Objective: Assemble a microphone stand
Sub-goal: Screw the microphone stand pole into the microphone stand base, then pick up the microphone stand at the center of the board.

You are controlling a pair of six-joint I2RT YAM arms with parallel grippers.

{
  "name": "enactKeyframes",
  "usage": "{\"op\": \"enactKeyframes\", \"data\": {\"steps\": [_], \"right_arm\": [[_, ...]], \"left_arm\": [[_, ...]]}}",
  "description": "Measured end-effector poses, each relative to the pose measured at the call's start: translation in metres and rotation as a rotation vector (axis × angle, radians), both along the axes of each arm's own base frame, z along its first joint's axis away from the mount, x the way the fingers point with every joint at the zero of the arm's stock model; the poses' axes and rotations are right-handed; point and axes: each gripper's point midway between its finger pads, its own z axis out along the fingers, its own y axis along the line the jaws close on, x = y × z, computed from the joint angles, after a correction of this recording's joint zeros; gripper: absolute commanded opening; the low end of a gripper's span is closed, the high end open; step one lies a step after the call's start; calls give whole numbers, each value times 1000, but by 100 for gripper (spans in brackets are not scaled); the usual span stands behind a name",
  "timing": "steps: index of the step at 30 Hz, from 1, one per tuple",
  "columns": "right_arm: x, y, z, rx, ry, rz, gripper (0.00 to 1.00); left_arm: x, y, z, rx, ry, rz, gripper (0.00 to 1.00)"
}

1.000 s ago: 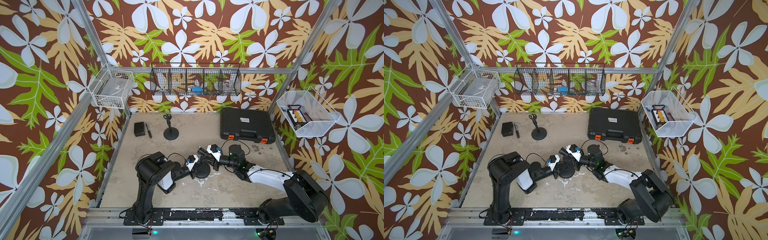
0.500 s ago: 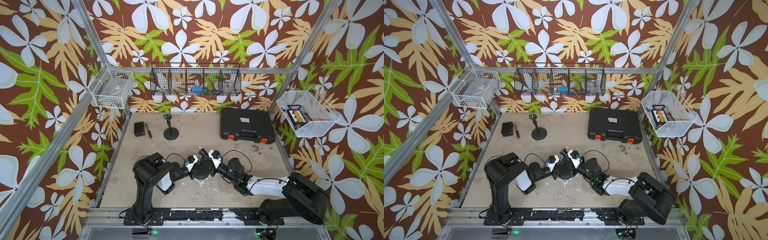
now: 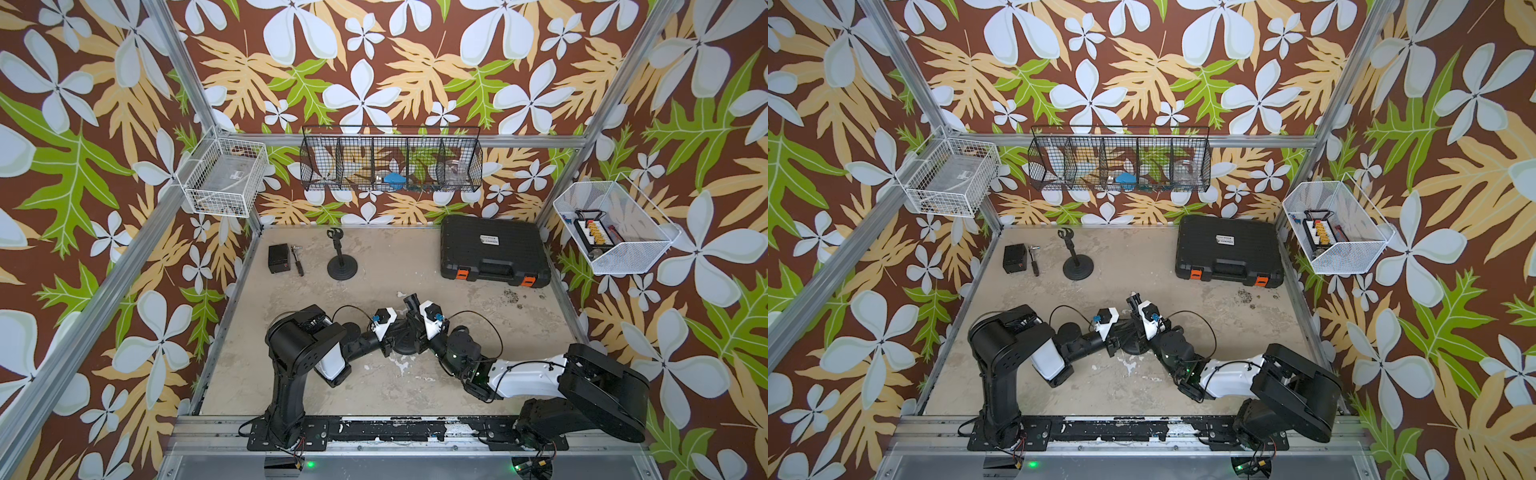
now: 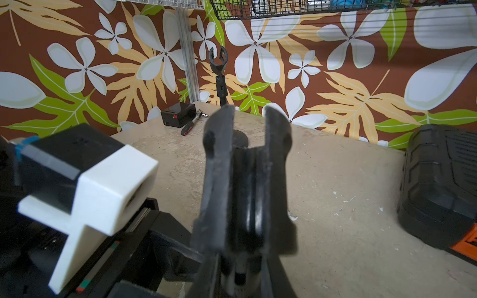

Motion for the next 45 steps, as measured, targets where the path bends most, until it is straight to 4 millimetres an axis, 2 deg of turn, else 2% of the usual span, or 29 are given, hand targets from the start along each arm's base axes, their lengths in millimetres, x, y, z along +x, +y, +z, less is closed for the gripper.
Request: {"op": "enactKeyframes", "data": {"steps": [8, 11, 12, 15, 16, 19, 21, 24, 30, 39, 41, 45], "right_arm": [[-2, 6, 3, 0, 9, 32, 0], [-4, 9, 3, -5, 11, 50, 5], [-4, 9, 3, -5, 12, 58, 10], [-5, 10, 3, -6, 18, 64, 44], [-7, 10, 2, -12, 24, 74, 51], [-17, 13, -10, -80, 60, 148, 59], [-17, 7, -6, -78, 61, 169, 60], [-17, -4, 1, -69, 48, 230, 60], [-16, -14, 5, -68, 45, 376, 50], [-10, 6, 11, -93, 40, 513, 51], [-7, 11, 8, -102, 43, 530, 44], [-6, 18, 3, -103, 63, 560, 18]], "left_arm": [[5, -6, -2, -8, 7, -7, 31], [6, -7, -4, -11, 19, -9, 22], [6, -7, -4, -11, 21, -11, 18], [3, -7, -5, 2, -3, -25, 10], [2, -7, -5, 2, -5, -27, 10], [0, -5, -7, 8, -2, -27, 8], [-1, -4, -8, 15, -2, -27, 8], [-3, -3, -11, 23, -3, -27, 7], [-4, -1, -13, 31, 0, -24, 7], [-6, 1, -14, 34, 1, -21, 6], [-6, 1, -14, 34, 1, -22, 7], [-6, 1, -13, 33, 0, -24, 7]]}}
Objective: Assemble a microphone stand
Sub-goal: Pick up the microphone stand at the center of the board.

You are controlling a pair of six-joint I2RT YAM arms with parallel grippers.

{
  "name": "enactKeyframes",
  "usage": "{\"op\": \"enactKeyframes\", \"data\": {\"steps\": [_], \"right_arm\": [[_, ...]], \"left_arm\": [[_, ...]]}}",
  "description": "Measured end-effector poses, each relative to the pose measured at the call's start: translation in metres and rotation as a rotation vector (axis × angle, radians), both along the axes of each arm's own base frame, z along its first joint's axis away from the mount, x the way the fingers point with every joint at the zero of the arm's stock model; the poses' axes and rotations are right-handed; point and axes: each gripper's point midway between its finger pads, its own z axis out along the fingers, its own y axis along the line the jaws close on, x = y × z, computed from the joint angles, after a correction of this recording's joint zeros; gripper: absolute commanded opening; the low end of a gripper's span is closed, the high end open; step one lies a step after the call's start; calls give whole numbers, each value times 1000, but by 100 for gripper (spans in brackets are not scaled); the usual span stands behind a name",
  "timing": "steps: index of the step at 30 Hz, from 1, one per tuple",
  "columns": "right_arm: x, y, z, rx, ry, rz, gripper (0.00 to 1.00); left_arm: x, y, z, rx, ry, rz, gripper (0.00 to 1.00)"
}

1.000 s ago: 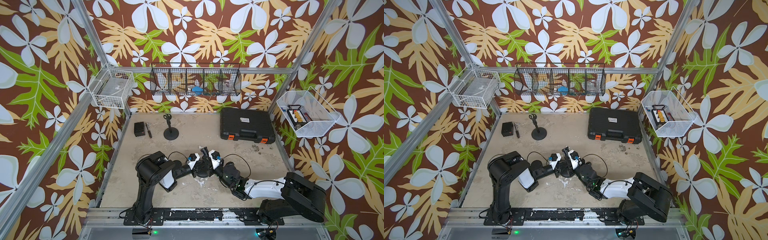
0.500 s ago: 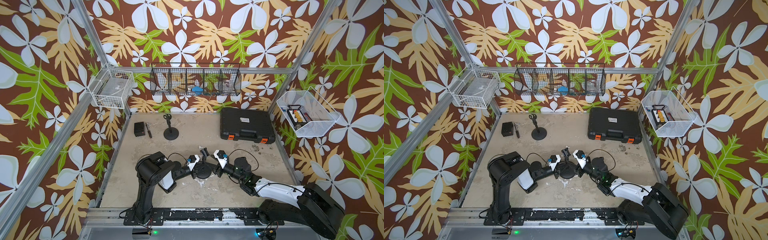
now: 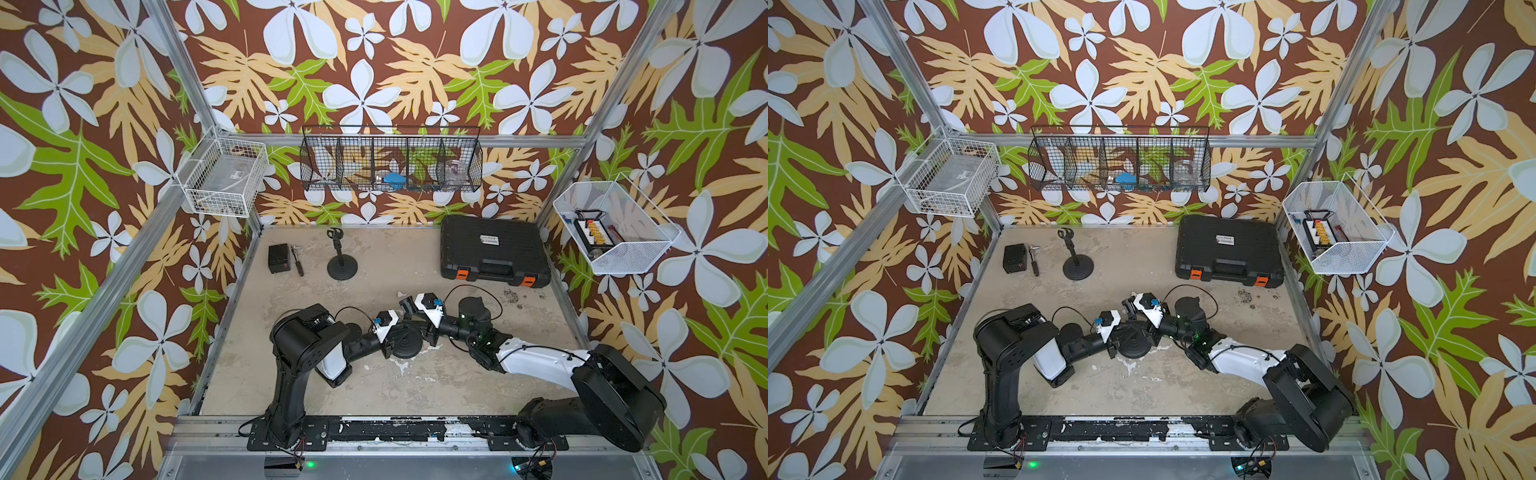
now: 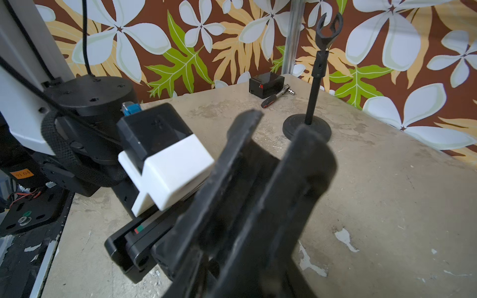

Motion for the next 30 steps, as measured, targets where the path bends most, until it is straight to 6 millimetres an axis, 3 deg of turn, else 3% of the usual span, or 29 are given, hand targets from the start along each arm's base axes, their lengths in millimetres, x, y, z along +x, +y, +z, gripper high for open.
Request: {"op": "enactKeyframes", "data": {"steps": [4, 10, 15, 19, 26, 30], "right_arm": [[2, 4, 1, 12, 6, 18, 0], [3, 4, 4, 9, 22, 5, 0], [12, 3, 26, 20, -4, -38, 0], [22, 2, 47, 52, -15, -81, 0], [35, 2, 64, 81, 19, -144, 0], [41, 4, 78, 101, 35, -164, 0]], "left_arm": [[1, 2, 1, -9, 19, 11, 12], [-6, 9, -4, -8, 84, 21, 44], [-12, 21, 35, -118, 104, 59, 62], [-14, 40, 61, -235, 173, 108, 65], [-13, 78, 85, -435, 343, 192, 65], [-18, 92, 128, -580, 329, 177, 67]]}}
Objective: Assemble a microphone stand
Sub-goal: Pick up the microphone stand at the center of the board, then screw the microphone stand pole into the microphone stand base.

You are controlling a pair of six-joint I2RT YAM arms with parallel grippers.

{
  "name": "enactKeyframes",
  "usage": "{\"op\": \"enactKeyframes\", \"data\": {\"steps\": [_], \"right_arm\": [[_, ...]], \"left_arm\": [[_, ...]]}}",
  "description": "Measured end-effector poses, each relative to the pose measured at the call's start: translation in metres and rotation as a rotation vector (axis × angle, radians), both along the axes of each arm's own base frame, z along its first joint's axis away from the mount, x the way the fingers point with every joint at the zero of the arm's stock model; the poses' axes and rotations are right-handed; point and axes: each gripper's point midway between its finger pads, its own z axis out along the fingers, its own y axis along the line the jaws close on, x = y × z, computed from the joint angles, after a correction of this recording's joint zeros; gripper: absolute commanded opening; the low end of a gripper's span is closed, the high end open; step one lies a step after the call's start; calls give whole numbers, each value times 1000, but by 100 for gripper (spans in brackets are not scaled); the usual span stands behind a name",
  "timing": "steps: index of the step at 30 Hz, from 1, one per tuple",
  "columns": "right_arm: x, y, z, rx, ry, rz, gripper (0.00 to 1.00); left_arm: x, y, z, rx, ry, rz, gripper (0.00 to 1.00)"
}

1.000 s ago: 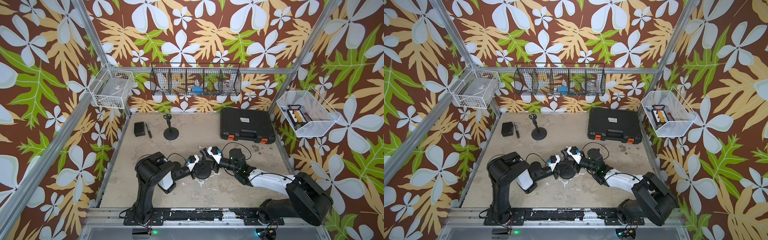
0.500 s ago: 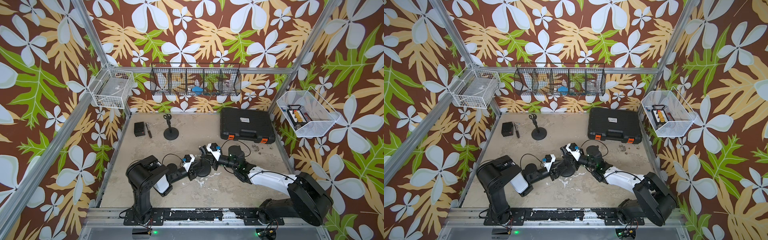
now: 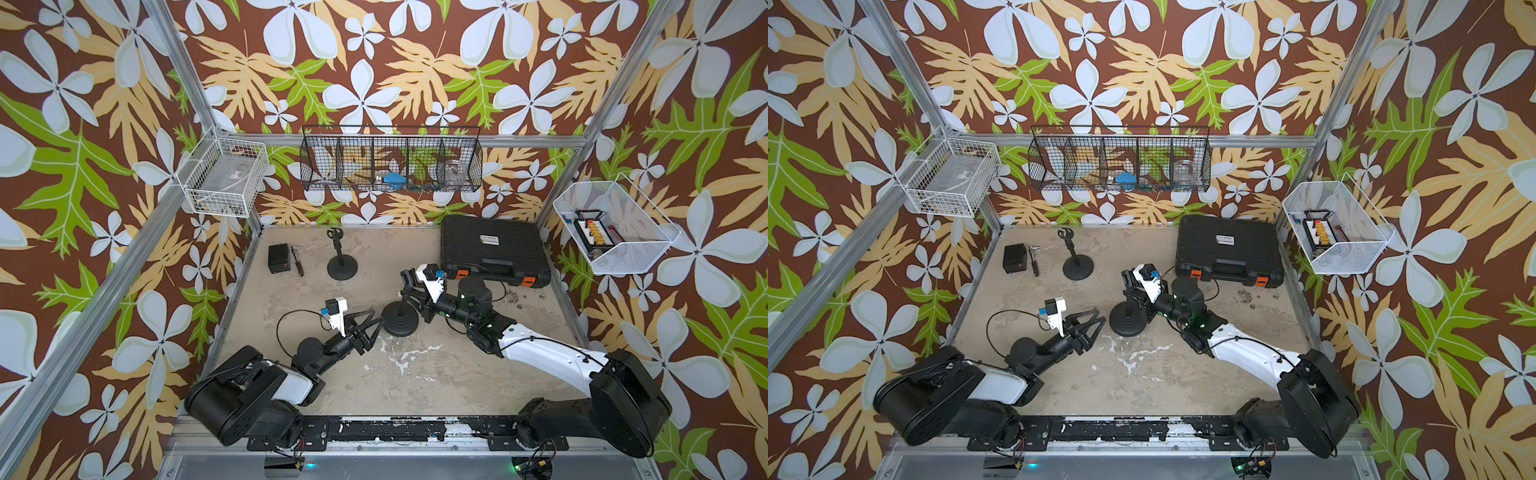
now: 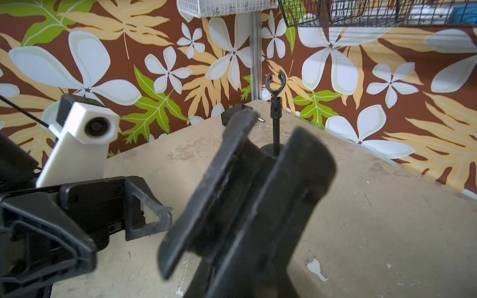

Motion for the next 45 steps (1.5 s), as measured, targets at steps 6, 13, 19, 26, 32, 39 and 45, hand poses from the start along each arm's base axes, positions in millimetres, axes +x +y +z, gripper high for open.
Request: {"op": "enactKeyframes", "data": {"steps": [6, 13, 19, 26, 32, 39, 45], "right_arm": [[1, 1, 15, 11, 8, 0, 0], [-1, 4, 41, 25, -3, 18, 0], [-3, 5, 71, 44, -52, 32, 0], [-7, 5, 94, 45, -82, 51, 0], [-9, 5, 100, 40, -94, 57, 0], [-9, 7, 102, 37, -89, 69, 0], [-14, 15, 106, 49, -83, 99, 0]], "left_arm": [[7, 15, 56, -58, 20, 79, 84], [12, 46, 60, 3, 140, 223, 90], [25, 70, 34, 49, 278, 280, 91], [36, 69, -6, -11, 514, 147, 89], [23, 51, 0, -66, 543, -11, 91], [17, 39, 12, -79, 554, -115, 89], [18, 34, 5, -65, 599, -143, 88]]}}
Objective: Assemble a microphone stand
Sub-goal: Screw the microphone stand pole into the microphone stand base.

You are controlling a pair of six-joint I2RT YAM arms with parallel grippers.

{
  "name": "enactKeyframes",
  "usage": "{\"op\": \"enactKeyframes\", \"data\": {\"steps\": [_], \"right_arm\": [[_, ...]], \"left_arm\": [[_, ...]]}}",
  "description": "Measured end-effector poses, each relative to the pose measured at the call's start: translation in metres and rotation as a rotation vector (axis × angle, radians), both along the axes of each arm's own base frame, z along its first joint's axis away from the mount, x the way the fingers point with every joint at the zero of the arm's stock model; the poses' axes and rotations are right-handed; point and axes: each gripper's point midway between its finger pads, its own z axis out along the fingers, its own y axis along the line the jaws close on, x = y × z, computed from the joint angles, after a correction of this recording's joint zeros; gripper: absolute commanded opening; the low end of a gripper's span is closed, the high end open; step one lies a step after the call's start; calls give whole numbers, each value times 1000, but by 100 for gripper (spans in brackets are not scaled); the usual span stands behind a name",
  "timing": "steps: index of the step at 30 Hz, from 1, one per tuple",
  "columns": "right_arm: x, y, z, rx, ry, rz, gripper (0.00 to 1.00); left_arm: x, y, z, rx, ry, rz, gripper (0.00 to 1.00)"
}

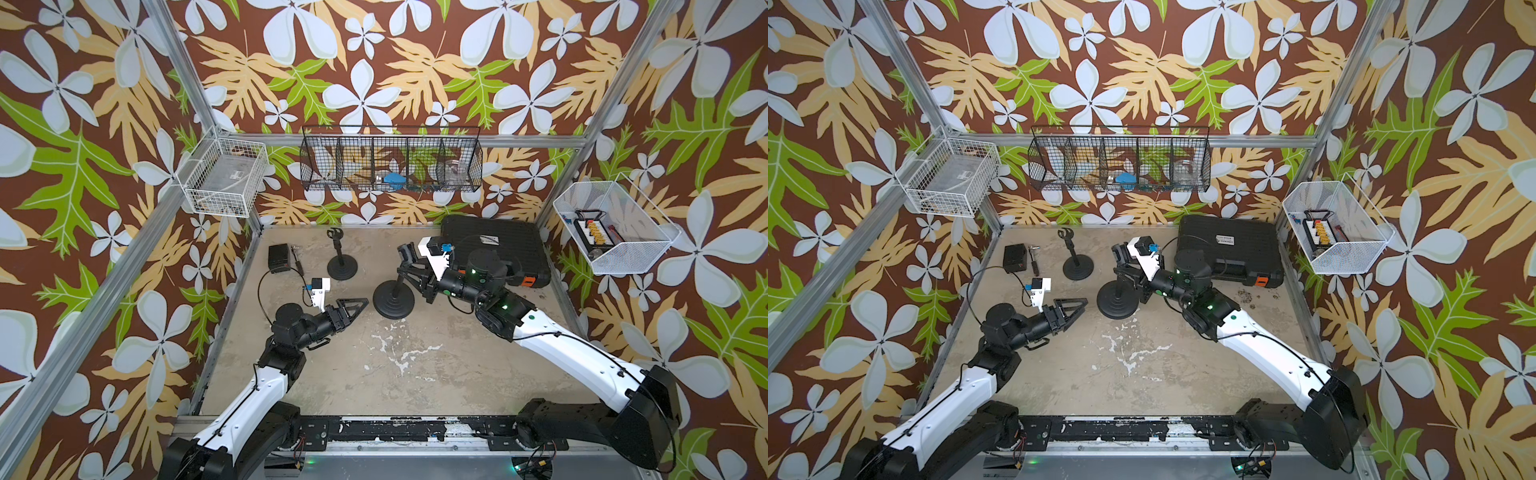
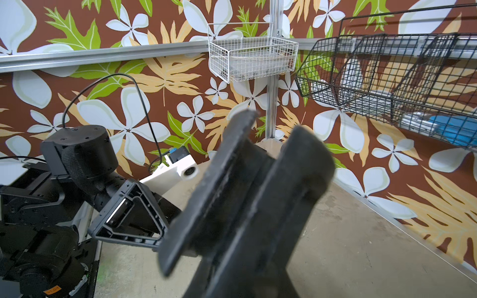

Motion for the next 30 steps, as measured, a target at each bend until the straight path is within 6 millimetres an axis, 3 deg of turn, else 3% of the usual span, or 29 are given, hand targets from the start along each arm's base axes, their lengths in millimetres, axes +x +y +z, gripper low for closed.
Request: {"op": "enactKeyframes", "data": {"steps": [17, 30], "right_arm": [[-11, 31, 6, 18, -21, 85, 0], [-18, 38, 10, 48, -55, 105, 0]], "left_arm": [[-2, -14, -4, -33, 46, -70, 75], [0, -14, 7, -77, 33, -64, 52]]}}
